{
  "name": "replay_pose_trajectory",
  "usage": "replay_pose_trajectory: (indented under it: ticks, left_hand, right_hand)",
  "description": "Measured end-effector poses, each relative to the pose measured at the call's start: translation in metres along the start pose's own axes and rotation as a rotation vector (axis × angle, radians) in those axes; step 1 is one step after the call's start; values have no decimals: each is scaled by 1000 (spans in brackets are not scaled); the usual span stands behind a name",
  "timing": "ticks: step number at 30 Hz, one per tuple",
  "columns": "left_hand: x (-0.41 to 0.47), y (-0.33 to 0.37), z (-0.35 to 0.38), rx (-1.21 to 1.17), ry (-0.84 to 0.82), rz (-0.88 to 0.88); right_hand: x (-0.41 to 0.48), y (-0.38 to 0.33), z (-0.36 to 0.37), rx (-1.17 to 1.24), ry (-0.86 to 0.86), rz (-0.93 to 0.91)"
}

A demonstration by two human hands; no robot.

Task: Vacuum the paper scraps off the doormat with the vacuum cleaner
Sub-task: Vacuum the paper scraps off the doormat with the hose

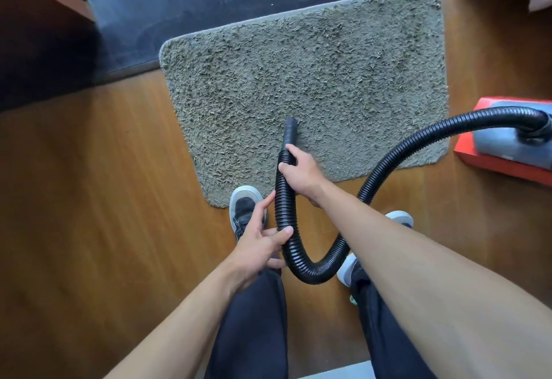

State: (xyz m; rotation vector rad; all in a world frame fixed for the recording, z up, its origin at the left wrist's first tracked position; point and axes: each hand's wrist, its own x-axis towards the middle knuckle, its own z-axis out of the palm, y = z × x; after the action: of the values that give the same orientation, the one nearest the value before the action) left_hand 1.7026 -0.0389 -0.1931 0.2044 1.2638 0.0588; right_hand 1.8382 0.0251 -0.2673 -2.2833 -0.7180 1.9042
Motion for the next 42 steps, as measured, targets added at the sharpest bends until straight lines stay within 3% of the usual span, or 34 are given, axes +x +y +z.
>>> replay_pose_trajectory:
  ticks: [11,26,33,42]
  left_hand:
    - [-8,4,-49,-94,48,81]
    - [-23,-13,-34,-120,-38,2]
    - [-16,-9,-40,-123,10,24]
    - [-12,-17,-4,-40,-22,-21]
  right_hand:
    - [6,-43,60,-175,6,-82]
    - [-6,-24,43,-204,-64,-19]
    - [4,-28,48,-155,-94,-98]
    - [-3,7,11,-7,-66,19]
